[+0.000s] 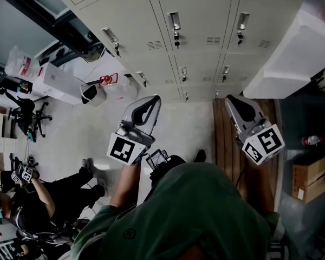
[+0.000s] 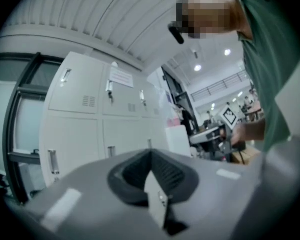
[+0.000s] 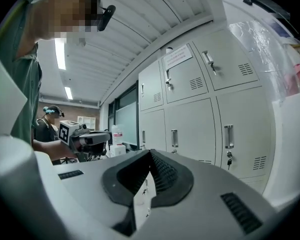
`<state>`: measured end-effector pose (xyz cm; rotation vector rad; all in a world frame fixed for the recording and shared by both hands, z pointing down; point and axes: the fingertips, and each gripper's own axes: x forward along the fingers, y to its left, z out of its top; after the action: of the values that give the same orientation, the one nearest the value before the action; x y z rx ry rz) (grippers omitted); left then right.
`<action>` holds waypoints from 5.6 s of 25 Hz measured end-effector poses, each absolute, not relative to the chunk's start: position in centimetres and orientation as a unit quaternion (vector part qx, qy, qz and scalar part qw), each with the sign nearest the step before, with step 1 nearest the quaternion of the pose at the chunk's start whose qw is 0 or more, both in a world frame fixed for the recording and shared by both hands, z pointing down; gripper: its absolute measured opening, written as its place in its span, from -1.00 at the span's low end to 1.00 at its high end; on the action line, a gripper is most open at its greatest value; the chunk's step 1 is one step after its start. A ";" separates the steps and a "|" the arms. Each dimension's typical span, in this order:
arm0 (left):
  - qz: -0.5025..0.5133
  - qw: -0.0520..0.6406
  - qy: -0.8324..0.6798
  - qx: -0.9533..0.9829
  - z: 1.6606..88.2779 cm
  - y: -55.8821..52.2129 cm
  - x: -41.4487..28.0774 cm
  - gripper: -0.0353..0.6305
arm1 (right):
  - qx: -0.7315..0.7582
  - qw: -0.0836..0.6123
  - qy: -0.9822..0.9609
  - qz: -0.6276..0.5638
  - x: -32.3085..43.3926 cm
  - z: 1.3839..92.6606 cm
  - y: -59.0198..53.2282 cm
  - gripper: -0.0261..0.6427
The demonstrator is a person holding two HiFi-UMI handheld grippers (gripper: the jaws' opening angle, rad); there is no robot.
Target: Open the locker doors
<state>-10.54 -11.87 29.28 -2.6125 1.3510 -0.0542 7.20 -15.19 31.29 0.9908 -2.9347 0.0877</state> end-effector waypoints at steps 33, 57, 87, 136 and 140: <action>-0.003 0.094 0.395 -0.914 29.6 -31.3 -19.2 -0.92 | 0.353 0.025 -0.935 0.026 -5.8 31.6 -33.7 -0.91; 0.007 0.065 0.364 -0.929 32.2 -37.9 -19.4 -0.92 | 0.404 0.085 -0.911 -0.009 -13.0 34.5 -45.7 -0.83; 0.025 0.050 0.317 -0.947 33.9 -36.2 -11.0 -0.92 | 0.392 0.076 -0.917 0.025 -9.2 34.9 -36.3 -0.76; -0.024 0.055 0.382 -0.922 36.0 -23.3 4.1 -0.91 | 0.363 0.065 -0.927 0.072 10.1 38.4 -23.9 -0.79; -0.044 0.043 0.409 -0.910 37.6 -23.5 0.3 -0.91 | 0.343 0.067 -0.934 0.078 7.7 39.4 -24.3 -0.81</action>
<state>0.34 -23.54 37.62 -2.7840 1.2514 -0.1358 7.71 -24.29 39.37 1.0326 -2.8147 0.2350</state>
